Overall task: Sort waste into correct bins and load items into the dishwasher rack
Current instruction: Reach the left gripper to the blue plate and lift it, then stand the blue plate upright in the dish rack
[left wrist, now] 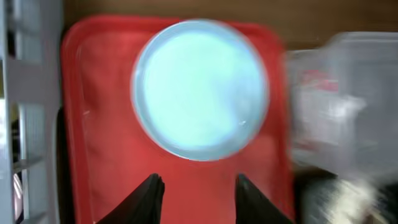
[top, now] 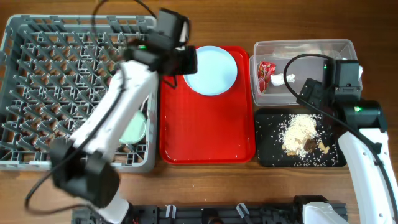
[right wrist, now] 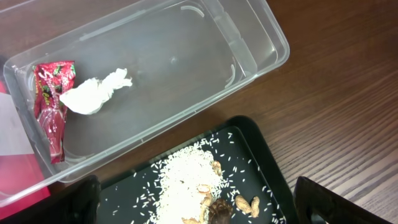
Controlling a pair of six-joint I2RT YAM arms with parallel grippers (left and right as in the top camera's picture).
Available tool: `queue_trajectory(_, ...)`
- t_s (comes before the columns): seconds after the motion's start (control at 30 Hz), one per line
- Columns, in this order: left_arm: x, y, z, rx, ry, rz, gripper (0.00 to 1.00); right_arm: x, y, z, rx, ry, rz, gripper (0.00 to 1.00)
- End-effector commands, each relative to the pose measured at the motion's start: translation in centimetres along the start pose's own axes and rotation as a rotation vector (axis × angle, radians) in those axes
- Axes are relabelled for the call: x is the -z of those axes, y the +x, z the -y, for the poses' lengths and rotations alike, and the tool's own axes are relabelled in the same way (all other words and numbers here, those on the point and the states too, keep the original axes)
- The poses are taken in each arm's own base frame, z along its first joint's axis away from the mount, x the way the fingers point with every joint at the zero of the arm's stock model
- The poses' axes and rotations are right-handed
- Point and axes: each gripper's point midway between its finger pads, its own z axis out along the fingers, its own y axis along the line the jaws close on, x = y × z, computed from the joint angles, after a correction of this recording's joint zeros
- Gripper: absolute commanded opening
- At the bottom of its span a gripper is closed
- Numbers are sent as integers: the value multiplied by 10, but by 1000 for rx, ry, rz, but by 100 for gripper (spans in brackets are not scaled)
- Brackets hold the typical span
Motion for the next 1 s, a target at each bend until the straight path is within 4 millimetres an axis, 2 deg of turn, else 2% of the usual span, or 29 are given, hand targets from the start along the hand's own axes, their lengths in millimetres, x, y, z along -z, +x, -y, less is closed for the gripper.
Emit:
queue_trajectory(0.0,-57,8,-37,116,-214,-21,57,4,-6,0,-5,-6,15,100)
queue_trajectory(0.07,-91,20,-46,137,-246,-72,56,4,-6,0,-5,-6,15,100)
queue_trajectory(0.13,-116,29,-49,135,-250,-107,53,4,-6,0,-5,-6,15,100)
queue_trajectory(0.17,-128,35,-49,134,-248,-126,46,4,-6,0,-5,-6,15,100)
queue_trajectory(0.33,-161,49,-57,132,-266,-164,44,4,-6,0,-5,-6,15,100)
queue_trajectory(0.4,-165,50,-58,132,-268,-167,35,4,-6,0,-5,-6,15,100)
queue_trajectory(0.47,-164,50,-57,132,-263,-168,9,4,-6,0,-5,-6,15,100)
queue_trajectory(0.5,-164,50,-57,128,-260,-168,4,4,-6,0,-5,-6,15,100)
queue_trajectory(0.57,-150,43,-53,95,-250,-159,4,4,-6,0,-5,-6,15,100)
queue_trajectory(0.63,-119,24,-40,12,-216,-110,4,4,-6,0,-5,-6,15,100)
queue_trajectory(0.67,-86,3,-33,-62,-215,-33,4,4,-6,0,-5,-6,15,100)
queue_trajectory(0.7,-46,-18,-35,-75,-263,72,4,4,-6,0,-5,-6,15,100)
queue_trajectory(0.73,-16,-30,-37,-72,-296,145,4,4,-6,0,-5,-6,15,100)
queue_trajectory(0.8,88,-63,-54,-47,-433,406,4,4,-6,0,-5,-6,15,100)
queue_trajectory(0.87,184,-79,-76,-62,-586,624,4,4,-6,0,-5,-6,15,100)
queue_trajectory(0.9,223,-81,-88,-83,-668,694,4,4,-6,0,-5,-6,15,100)
queue_trajectory(0.97,267,-85,-112,-94,-803,758,4,4,-6,0,-5,-6,15,100)
